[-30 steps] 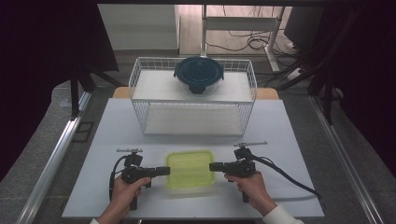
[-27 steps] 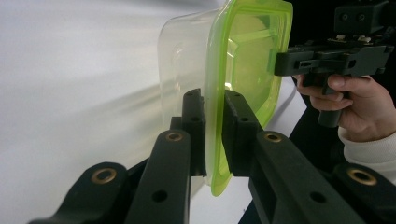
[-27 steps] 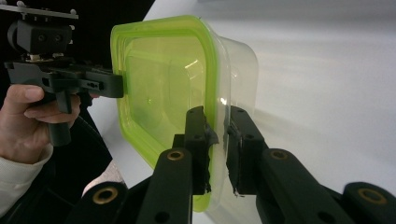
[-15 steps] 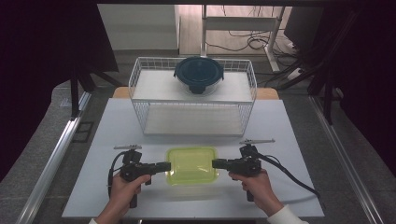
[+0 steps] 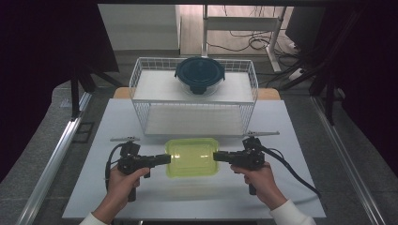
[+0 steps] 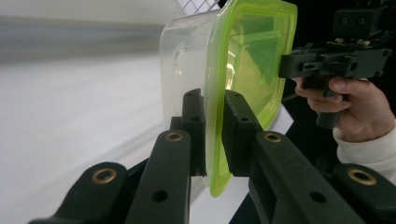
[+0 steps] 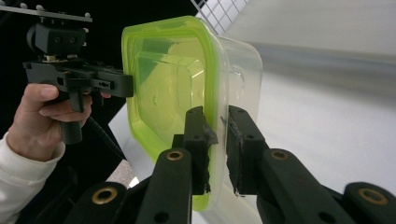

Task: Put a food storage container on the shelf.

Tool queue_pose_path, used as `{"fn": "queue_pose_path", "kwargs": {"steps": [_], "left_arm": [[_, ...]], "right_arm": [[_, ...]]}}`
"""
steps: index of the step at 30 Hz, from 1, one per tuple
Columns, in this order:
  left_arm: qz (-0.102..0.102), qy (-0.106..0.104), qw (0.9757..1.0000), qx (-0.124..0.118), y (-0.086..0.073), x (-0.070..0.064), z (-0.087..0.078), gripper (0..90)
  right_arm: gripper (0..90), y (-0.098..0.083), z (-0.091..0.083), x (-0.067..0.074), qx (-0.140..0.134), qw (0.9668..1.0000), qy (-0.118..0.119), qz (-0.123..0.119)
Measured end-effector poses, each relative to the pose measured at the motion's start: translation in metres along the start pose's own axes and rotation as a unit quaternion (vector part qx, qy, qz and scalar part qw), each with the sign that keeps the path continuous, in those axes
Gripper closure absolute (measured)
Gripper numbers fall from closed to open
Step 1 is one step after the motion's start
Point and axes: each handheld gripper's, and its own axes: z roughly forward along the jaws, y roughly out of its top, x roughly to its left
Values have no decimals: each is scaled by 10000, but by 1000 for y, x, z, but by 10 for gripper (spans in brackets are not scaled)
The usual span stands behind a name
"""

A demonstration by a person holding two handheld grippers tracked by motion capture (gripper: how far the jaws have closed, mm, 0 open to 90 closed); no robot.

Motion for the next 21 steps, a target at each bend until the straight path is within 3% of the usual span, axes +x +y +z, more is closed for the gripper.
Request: {"fn": "queue_pose_path", "kwargs": {"steps": [8,21], "left_arm": [[208,-3,9997,-122,21,-13,-6,808],[302,-37,9991,-285,39,-21,-15,808]], "right_arm": [[777,21,-12,11,-143,9996,-94,-228],[778,42,-18,21,-279,9988,-90,-397]]}}
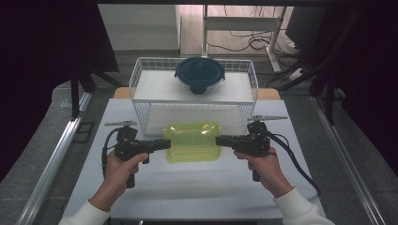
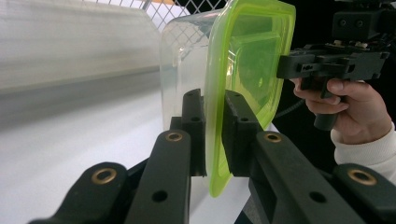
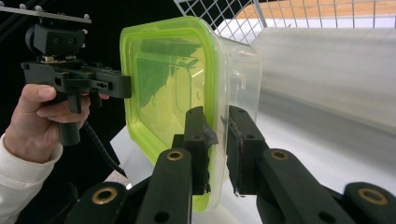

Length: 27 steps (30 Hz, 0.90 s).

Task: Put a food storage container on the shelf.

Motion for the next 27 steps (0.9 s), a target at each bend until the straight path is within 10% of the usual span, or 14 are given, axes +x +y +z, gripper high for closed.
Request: {"fn": "queue_pose_path", "kwargs": {"steps": [27], "left_arm": [[237,-63,9996,-171,45,-14,-12,808]], "right_arm": [[777,44,-12,12,-220,9995,23,-219]]}}
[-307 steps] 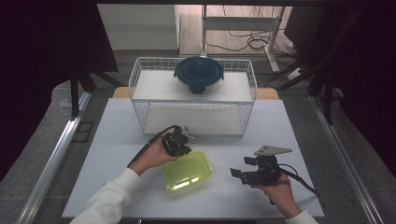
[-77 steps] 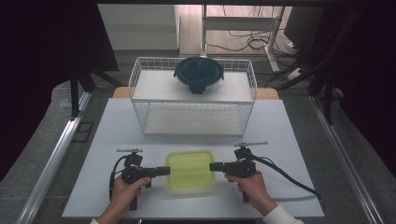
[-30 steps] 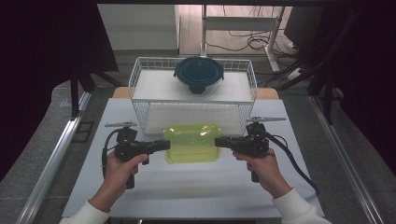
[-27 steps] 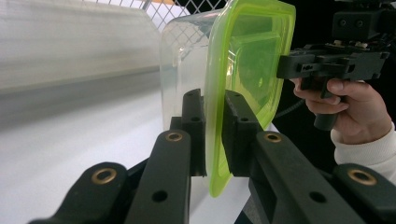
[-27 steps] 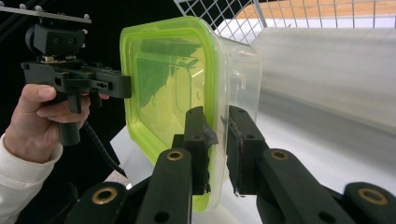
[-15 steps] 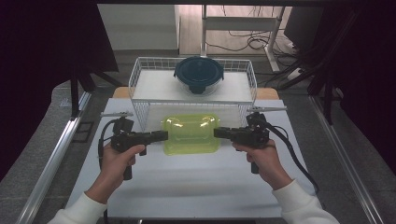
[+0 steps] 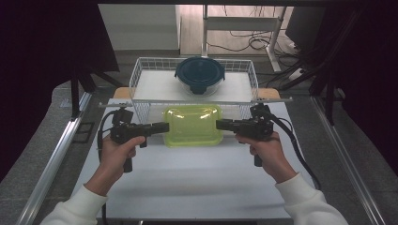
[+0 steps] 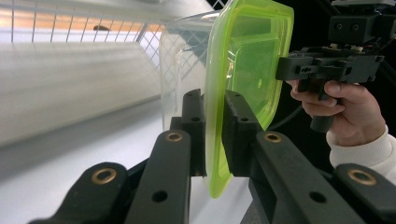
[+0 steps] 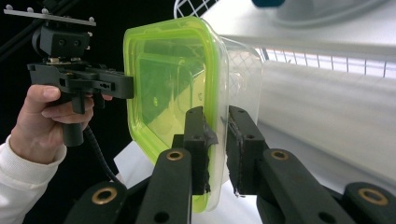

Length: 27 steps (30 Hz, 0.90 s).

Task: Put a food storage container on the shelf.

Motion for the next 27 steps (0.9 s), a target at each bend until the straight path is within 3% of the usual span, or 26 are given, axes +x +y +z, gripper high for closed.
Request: {"fn": "queue_pose_path", "kwargs": {"steps": [12,17,20,27], "left_arm": [[224,-31,9997,-98,29,-11,-5,807],[267,-39,9996,-128,48,-14,-6,808],[347,-99,9993,-127,67,-14,-7,807],[511,-153,9984,-199,95,-16,-6,806]], "right_arm": [[776,27,-11,6,-208,9998,4,-79],[777,38,-13,6,-284,9995,-2,-103],[777,56,-14,6,-341,9994,5,-114],[778,81,-17,5,-460,9988,-24,-178]]}}
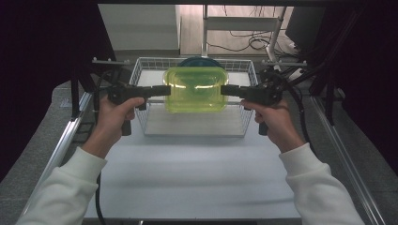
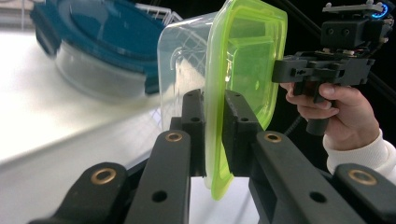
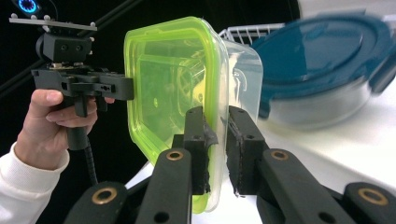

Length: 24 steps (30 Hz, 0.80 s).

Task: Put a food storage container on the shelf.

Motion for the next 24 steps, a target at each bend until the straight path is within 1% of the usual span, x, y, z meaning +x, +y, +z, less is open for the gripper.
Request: {"fn": "queue_pose_path", "kwargs": {"steps": [1,2,3,4,5,7,8,10,11,13,17,19,21,24], "left_arm": [[-2,-36,10000,-5,9,1,1,805],[3,-44,10000,0,13,1,2,805],[3,-44,10000,0,13,1,2,804],[6,-34,10000,7,20,2,5,804],[6,-34,10000,7,20,2,5,804],[-38,-13,10000,6,30,5,8,804],[-38,-13,10000,6,30,5,8,804],[-34,-28,10000,26,35,7,10,804],[-54,-49,10000,48,40,10,12,803],[-57,-46,10000,65,41,11,13,804],[-135,-94,9998,67,50,20,18,804],[-195,-105,9998,33,52,22,20,804],[-222,-107,9997,28,56,24,21,804],[-259,-126,9996,56,59,27,22,804]], "right_arm": [[779,9,0,-3,-33,10000,-33,-20],[780,13,0,-4,-44,10000,-48,-6],[780,13,0,-4,-44,10000,-48,-6],[781,19,0,-7,-60,9999,-83,5],[781,19,0,-7,-60,9999,-83,5],[782,26,2,-12,-82,9999,-107,67],[782,28,2,-14,-85,9999,-110,92],[782,29,3,-15,-82,9998,-110,115],[783,33,4,-19,-81,9998,-126,137],[783,37,5,-21,-57,9997,-140,189],[783,44,7,-26,-48,9996,-173,205],[782,47,8,-28,-52,9995,-173,269],[783,50,10,-30,-57,9994,-184,280],[783,54,11,-33,-61,9992,-207,324]]}}
